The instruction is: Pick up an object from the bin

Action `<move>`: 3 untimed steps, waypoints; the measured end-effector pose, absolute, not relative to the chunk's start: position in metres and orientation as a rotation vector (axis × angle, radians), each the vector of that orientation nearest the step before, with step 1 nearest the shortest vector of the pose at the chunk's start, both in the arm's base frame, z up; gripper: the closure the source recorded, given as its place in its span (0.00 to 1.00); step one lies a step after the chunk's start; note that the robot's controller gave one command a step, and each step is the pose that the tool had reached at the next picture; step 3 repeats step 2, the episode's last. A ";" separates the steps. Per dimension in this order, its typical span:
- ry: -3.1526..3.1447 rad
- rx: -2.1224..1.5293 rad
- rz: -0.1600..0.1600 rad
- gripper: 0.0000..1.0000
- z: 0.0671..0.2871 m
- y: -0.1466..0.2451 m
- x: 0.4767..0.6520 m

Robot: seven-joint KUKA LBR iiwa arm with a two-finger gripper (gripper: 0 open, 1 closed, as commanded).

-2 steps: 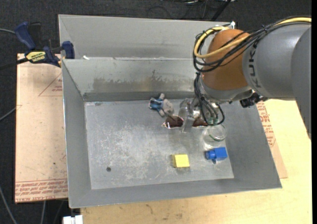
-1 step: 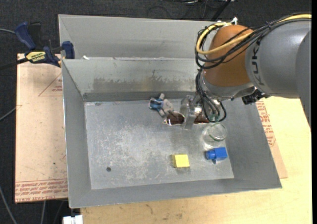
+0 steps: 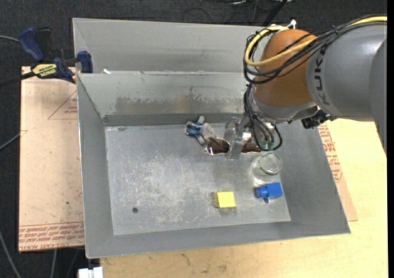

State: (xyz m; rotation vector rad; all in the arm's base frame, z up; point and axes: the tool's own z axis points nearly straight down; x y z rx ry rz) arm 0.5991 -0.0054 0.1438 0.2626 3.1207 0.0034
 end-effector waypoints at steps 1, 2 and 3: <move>3.128 0.263 0.003 1.00 0.149 -0.005 0.598; 3.130 0.263 0.002 1.00 0.162 -0.005 0.598; 3.130 0.263 0.002 1.00 0.162 -0.005 0.598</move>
Offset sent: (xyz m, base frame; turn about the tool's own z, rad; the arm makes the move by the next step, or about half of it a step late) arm -0.0001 0.0000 0.0471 0.0000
